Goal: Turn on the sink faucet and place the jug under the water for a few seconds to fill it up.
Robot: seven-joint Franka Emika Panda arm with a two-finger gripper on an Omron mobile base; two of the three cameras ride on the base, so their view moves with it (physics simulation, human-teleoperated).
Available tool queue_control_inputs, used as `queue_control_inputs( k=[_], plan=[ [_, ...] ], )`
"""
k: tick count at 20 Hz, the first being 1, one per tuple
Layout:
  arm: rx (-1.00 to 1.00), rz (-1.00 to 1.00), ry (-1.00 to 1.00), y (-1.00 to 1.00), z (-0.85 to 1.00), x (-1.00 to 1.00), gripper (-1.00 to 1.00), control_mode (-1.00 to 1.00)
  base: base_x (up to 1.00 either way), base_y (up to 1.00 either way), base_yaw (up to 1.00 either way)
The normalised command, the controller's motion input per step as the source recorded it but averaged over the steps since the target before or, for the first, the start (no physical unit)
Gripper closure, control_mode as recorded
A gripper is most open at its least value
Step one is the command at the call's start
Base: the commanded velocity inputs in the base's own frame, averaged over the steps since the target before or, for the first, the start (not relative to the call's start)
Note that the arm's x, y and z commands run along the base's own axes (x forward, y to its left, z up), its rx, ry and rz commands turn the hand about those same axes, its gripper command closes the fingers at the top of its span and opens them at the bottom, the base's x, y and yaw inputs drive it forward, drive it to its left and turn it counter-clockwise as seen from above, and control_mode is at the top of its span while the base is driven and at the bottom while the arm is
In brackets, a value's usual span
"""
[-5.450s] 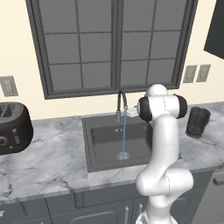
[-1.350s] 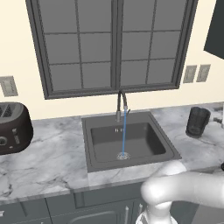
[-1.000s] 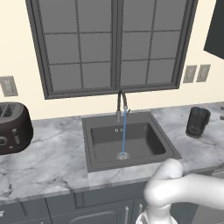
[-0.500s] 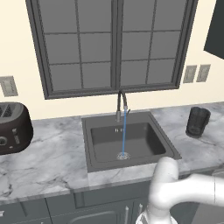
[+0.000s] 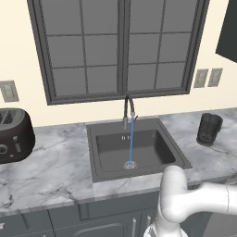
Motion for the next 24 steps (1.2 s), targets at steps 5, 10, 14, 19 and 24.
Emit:
queue_control_inputs(
  k=[5, 10, 14, 19, 24],
  plan=[
    [-0.02, 0.03, 0.00, -0.02, -0.34, 0.00, -1.00, -1.00, 0.00, 0.00, 0.00],
    [-0.06, 0.00, 0.00, 0.00, -0.17, 0.06, -1.00, -1.00, 0.00, 0.00, 0.00],
    [-0.03, 0.00, 0.00, 0.00, -0.08, 0.25, -1.00, -1.00, 0.00, 0.00, 0.00],
    [-0.02, 0.00, 0.00, 0.00, -0.01, 0.37, -1.00, -1.00, 0.00, 0.00, 0.00],
    [-0.01, 0.00, 0.00, 0.00, 0.00, 0.45, -1.00, -1.00, 0.00, 0.00, 0.00]
  ],
)
